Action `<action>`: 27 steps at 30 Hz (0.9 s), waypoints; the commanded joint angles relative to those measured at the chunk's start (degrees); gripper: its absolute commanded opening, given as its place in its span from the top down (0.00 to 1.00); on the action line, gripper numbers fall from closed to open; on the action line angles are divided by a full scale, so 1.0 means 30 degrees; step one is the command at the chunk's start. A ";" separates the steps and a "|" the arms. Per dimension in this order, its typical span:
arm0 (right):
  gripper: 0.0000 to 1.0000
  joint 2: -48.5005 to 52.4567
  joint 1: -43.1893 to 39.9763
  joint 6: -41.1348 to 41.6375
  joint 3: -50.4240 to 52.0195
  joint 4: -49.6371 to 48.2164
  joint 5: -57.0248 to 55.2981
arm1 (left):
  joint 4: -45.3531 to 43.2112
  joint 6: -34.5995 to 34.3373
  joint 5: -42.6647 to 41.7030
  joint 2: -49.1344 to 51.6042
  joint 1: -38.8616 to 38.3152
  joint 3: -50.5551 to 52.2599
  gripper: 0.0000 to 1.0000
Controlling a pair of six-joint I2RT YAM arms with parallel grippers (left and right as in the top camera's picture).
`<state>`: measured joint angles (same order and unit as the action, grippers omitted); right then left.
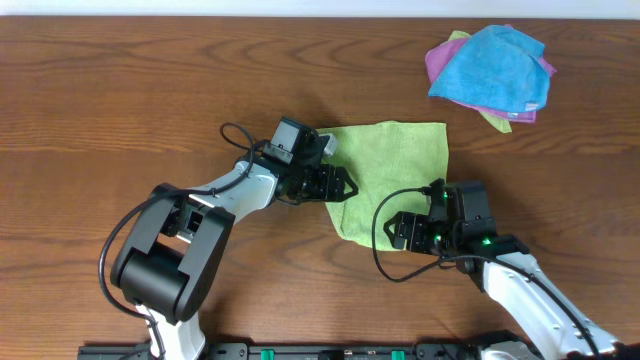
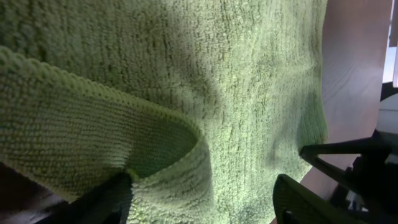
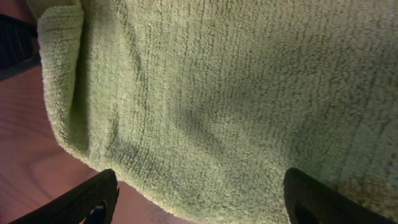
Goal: Fold the cloth
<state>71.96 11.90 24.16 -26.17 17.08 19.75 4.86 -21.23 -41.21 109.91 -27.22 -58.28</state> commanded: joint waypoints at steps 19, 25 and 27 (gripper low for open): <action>0.15 0.0087 -0.0102 0.0197 0.0015 0.0954 -0.0080 | 0.1013 0.0328 -0.1647 -0.0860 0.0780 -0.0138 0.94; 0.16 0.0087 -0.0109 0.0146 0.0015 0.1166 -0.1056 | 0.4670 0.1989 -0.1166 -0.2696 0.1501 -0.0138 0.95; 0.16 0.0087 -0.0117 0.0146 0.0007 0.1144 -0.1224 | 0.6237 0.2426 -0.0510 -0.3308 0.1494 -0.0138 0.95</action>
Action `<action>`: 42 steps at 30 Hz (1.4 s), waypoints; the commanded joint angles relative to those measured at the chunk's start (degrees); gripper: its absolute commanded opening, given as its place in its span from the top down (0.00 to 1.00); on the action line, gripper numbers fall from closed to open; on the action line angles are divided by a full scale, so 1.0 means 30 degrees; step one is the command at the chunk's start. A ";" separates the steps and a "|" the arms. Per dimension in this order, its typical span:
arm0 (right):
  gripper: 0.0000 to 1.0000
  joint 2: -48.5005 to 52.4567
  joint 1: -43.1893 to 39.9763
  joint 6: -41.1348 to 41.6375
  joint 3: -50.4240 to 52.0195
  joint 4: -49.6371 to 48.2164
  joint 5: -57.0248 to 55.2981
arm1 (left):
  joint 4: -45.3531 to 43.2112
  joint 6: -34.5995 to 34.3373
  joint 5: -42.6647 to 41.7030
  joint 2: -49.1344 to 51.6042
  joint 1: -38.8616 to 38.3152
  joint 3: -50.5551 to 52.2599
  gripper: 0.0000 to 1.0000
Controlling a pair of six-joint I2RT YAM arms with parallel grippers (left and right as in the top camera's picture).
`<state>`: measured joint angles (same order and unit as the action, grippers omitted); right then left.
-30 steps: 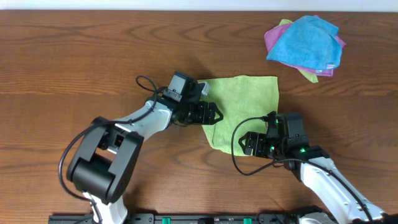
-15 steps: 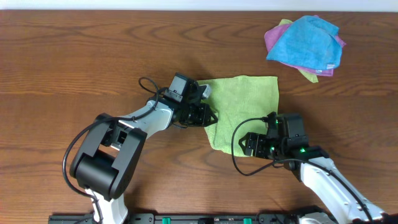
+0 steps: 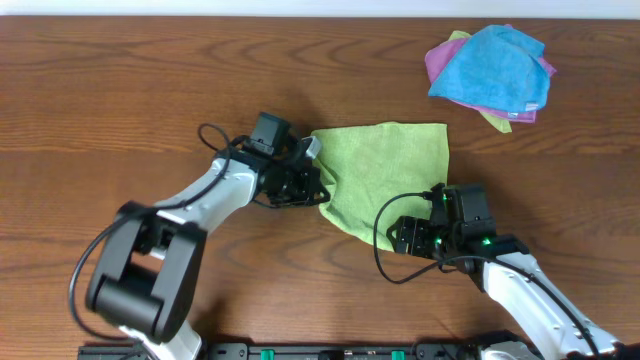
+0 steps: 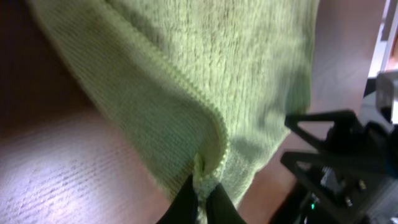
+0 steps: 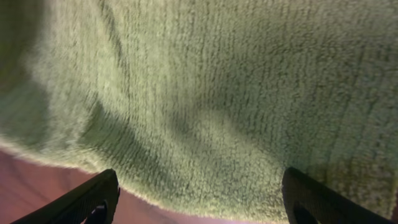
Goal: Fold the cloth
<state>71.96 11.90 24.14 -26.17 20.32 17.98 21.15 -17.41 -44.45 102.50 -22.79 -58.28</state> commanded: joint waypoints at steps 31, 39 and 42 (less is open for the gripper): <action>0.25 -0.3279 -0.0124 0.2535 0.2266 0.1566 -0.3271 | 0.5326 0.3096 0.2470 -0.1173 -0.0036 0.1734 0.94; 0.31 -0.2200 -0.0117 0.2528 0.2667 -0.1020 -0.2820 | 0.5319 0.3096 0.2463 -0.1173 -0.0036 0.1734 0.94; 0.42 -0.1515 -0.0117 0.2528 0.2667 -0.1392 -0.2164 | 0.5319 0.3096 0.2448 -0.1173 -0.0036 0.1734 0.95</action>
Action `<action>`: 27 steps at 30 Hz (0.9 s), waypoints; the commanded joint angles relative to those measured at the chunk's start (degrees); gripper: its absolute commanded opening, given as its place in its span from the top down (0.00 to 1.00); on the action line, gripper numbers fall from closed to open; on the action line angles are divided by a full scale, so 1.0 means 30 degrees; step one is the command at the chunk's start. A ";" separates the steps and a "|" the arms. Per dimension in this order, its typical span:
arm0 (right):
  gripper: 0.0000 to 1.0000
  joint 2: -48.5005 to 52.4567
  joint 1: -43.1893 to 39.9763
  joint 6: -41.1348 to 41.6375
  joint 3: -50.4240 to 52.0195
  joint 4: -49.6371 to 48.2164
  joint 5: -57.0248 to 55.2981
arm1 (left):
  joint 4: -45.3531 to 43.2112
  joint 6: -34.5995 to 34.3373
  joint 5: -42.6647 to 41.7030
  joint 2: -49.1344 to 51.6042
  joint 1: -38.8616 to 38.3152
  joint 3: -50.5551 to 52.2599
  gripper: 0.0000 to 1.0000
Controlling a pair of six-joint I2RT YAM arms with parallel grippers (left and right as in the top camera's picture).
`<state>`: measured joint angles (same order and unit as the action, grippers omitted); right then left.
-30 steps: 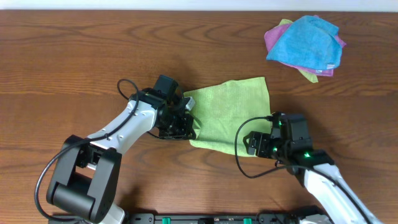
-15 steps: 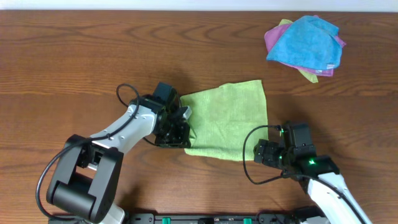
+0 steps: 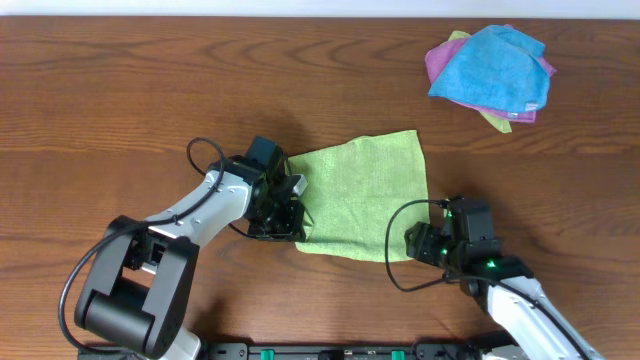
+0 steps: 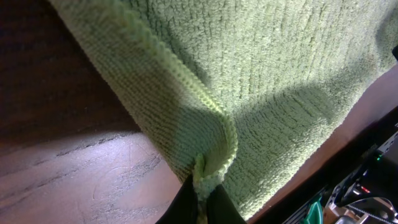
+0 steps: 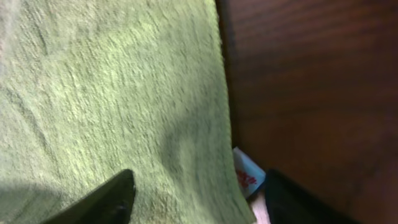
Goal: Fold the cloth
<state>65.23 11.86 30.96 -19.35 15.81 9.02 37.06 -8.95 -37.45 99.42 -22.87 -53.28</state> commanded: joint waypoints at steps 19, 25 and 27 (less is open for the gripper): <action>0.99 -0.3031 -0.0109 -0.3220 -0.8167 0.3330 0.0925 | 0.0073 -0.2463 -0.0780 -0.6382 0.2324 -0.3665 0.94; 0.99 -0.3031 -0.0109 -0.3570 -0.9989 0.3082 0.0889 | 0.0058 -0.3177 -0.0867 -0.7002 0.2710 -0.6193 0.95; 0.99 -0.3031 -0.0109 -0.3628 -1.0404 0.2856 0.0160 | -0.0131 -0.3213 -0.0845 -0.7002 0.2769 -0.6637 0.94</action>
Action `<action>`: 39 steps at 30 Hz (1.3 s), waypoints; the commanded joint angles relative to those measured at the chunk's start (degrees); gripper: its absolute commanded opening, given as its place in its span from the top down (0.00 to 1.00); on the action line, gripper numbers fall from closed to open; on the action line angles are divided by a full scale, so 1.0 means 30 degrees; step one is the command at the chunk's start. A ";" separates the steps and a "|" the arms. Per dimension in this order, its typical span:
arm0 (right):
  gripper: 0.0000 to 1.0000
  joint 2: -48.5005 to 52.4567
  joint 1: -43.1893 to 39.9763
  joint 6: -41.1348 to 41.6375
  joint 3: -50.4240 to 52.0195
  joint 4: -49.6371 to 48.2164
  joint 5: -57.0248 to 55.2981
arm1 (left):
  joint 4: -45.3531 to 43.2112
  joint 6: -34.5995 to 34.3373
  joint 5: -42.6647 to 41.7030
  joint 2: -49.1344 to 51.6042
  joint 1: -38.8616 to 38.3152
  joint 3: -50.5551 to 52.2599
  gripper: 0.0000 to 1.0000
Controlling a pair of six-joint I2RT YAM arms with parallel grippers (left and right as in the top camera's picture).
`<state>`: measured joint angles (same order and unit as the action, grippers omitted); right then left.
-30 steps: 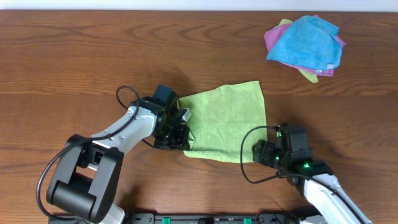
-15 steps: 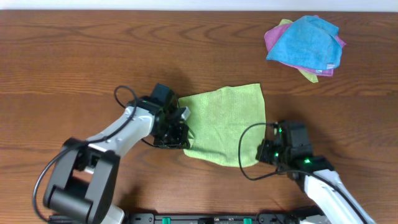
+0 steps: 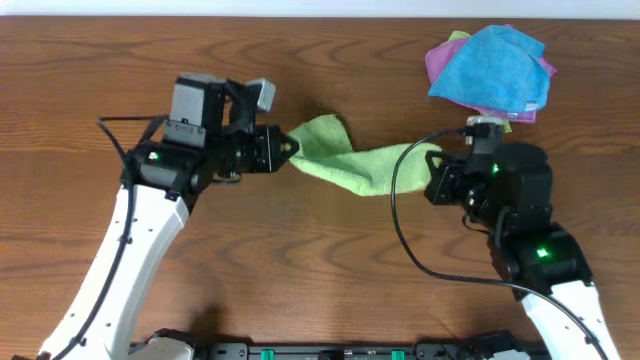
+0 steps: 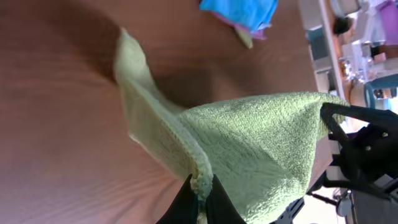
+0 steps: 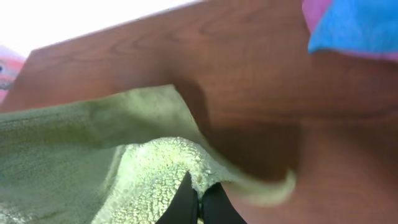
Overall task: Fold the cloth
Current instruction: 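Lift the green cloth with both grippers and stretch it apart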
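The green cloth (image 3: 360, 165) hangs stretched in the air between my two grippers, sagging in the middle above the table. My left gripper (image 3: 288, 146) is shut on its left corner; in the left wrist view the cloth (image 4: 249, 137) runs up from the pinched fingers (image 4: 200, 200). My right gripper (image 3: 436, 160) is shut on the right corner. The right wrist view has the cloth (image 5: 124, 168) pinched at the fingertips (image 5: 198, 202), its lower edge trailing toward the wood.
A pile of blue, pink and yellow cloths (image 3: 492, 68) lies at the back right of the wooden table (image 3: 120, 60), close behind the right arm (image 3: 520, 200). It shows also in the left wrist view as a blue heap (image 4: 239, 12).
Both grippers have risen from the table with the cloth. It lay flat as a green sheet between them; now it hangs stretched between them. The right gripper, then open, is shut on a corner.
At first both grippers stood open at the cloth's left and lower edges. Then the left one was shut on the left edge, and the cloth lay shifted left and flatter. Now both hold corners and the cloth is off the table.
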<state>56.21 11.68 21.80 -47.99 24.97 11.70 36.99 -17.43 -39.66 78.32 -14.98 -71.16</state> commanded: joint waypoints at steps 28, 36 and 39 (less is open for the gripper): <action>0.99 1.0564 -0.1508 -0.3024 -0.8116 -0.3774 -0.1311 | -0.8291 -0.2747 -0.1304 0.6215 0.2739 -0.4044 0.94; 0.99 1.0557 -0.1472 -0.4087 -0.8087 0.1865 -0.1239 | -0.1056 0.1778 -0.1588 0.6215 0.2739 -0.4087 0.95; 0.99 1.0557 -0.1479 -0.4444 -0.7810 0.3825 -0.0372 | 0.1107 0.3228 -0.1566 0.6215 0.2739 -0.4080 0.94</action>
<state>88.01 7.68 10.92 -71.79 34.33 10.17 37.63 -15.00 -44.62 97.51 -7.25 -82.91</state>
